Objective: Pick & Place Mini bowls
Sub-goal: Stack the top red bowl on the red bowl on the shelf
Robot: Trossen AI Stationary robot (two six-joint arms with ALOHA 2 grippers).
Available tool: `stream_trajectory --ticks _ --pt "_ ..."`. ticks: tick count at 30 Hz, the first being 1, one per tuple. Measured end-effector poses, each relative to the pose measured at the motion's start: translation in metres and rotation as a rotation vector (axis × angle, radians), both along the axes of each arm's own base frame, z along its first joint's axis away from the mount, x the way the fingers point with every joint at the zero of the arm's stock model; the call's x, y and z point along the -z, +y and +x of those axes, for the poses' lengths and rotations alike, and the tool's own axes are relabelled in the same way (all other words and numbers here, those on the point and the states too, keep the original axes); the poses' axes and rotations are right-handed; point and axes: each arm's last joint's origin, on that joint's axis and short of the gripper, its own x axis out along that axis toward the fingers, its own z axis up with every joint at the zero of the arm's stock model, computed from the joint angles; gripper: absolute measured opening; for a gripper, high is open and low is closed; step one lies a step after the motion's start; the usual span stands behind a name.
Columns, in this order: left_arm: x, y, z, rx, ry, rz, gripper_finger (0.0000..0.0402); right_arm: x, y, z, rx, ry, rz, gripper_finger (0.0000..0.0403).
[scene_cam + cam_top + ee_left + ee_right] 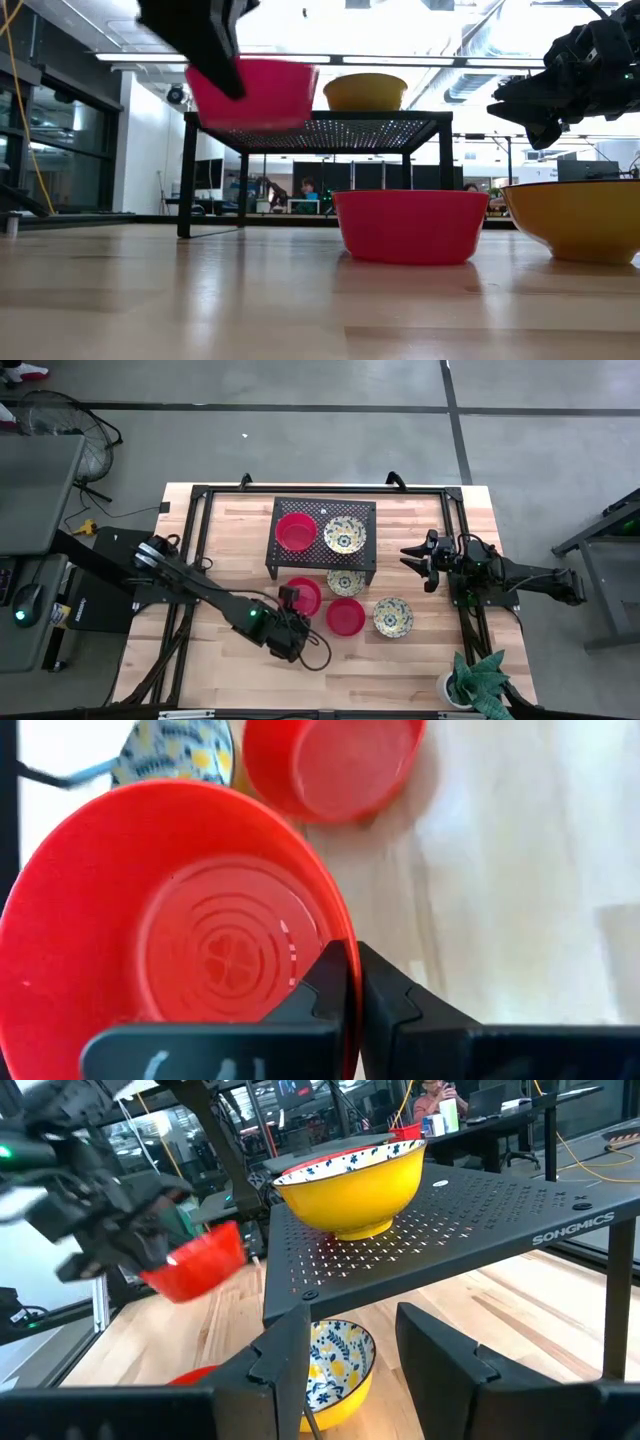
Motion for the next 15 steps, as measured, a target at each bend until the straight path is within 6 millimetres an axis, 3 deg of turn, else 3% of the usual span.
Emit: stream_trajectory --ticks 15 --pt "-0.063 0.005 -0.007 -0.024 0.050 0.020 0.0000 0.000 0.000 0.000 0.000 0.000 0.000 0.0138"
